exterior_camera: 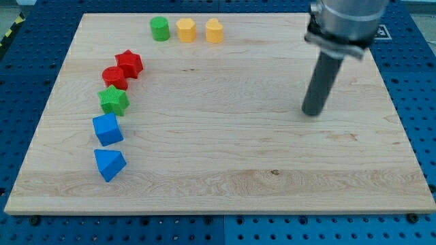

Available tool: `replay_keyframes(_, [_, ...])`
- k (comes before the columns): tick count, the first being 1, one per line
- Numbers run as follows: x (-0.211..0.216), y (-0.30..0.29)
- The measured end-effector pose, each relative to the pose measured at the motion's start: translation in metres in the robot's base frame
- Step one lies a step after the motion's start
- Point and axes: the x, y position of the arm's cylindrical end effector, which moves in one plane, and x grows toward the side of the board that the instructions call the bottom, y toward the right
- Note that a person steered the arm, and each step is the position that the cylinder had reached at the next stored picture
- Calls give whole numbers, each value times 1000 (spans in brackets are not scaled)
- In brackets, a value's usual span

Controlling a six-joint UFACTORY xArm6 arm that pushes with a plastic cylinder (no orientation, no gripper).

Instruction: Touch the bottom of the blue triangle

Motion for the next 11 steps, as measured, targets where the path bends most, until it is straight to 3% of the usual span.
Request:
replay_keyframes(2, [116, -55])
replay_keyframes(3, [129, -95])
replay_keyframes(6, [129, -329])
replay_keyframes(7, [116, -329])
replay_keyframes(8, [74, -348])
replay_keyframes(10, [58, -382])
replay_keyframes(11, [16, -399])
